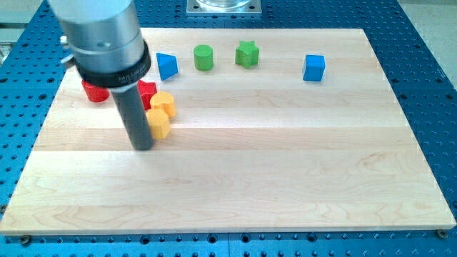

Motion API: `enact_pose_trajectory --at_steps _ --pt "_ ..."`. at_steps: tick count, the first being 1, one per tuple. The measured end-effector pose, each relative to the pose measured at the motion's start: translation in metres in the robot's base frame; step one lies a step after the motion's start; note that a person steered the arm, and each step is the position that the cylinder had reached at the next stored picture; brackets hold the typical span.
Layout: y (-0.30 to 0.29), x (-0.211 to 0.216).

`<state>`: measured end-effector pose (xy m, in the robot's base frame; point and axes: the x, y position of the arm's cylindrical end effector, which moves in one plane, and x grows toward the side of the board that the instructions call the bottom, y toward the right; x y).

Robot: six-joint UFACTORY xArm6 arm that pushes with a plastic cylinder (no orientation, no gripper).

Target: Place the red blocks in a vertical line

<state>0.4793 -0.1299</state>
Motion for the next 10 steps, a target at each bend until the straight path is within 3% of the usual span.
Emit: enact_pose_trajectory --at_steps 2,4,6,7,10 --pt "-0.016 -0.003" --pt "0.075 -0.010" --pt "0.169 -0.059" --pt "0.146 -0.091" --pt "0.035 -0.083"
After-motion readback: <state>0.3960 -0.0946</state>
